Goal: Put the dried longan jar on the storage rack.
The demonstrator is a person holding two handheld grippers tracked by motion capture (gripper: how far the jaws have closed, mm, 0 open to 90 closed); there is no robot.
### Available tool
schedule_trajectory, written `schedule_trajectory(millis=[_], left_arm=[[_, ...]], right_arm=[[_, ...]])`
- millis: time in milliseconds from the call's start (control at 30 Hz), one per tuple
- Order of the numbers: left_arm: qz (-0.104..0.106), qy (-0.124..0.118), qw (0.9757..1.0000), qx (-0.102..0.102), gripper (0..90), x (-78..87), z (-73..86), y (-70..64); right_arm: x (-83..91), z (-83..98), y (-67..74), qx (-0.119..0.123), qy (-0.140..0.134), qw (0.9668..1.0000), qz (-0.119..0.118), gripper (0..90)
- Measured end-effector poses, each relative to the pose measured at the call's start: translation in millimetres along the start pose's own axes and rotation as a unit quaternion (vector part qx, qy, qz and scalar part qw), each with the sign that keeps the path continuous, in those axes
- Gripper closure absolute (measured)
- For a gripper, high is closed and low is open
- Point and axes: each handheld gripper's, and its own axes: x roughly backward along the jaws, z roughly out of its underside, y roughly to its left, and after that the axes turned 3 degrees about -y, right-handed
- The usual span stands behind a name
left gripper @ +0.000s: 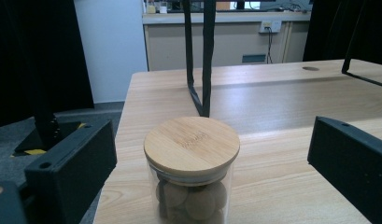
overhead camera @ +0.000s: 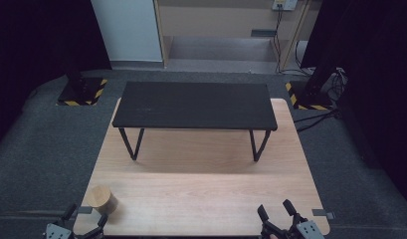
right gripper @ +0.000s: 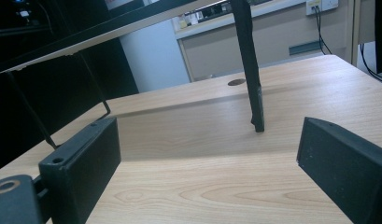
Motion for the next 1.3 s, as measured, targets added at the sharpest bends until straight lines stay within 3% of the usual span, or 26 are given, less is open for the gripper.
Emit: schedule_trajectory(millis=[567,767,1133,1300], left_arm=[[-0.001,-0.001,1.0,0.0,0.1,-6.9,11.5,-3.0],[-0.008,0.015,0.9999,0.001,0.2,-18.2,18.6,-1.1],[-0.003,0.061,0.9982,0.005,2.1,-46.7,34.5,15.8],[0.001,0.063,0.998,0.005,3.0,-51.0,35.9,19.3]], right_arm=[[-0.7,3.0,-0.1,-0.004,0.005,1.0,-0.002,6.2],[0.2,3.8,-0.7,-0.005,0.008,1.0,0.003,6.2],[0.6,5.4,-2.0,-0.008,0.016,0.9998,0.013,6.1],[0.4,5.4,-2.0,-0.008,0.019,0.9997,0.014,6.1]])
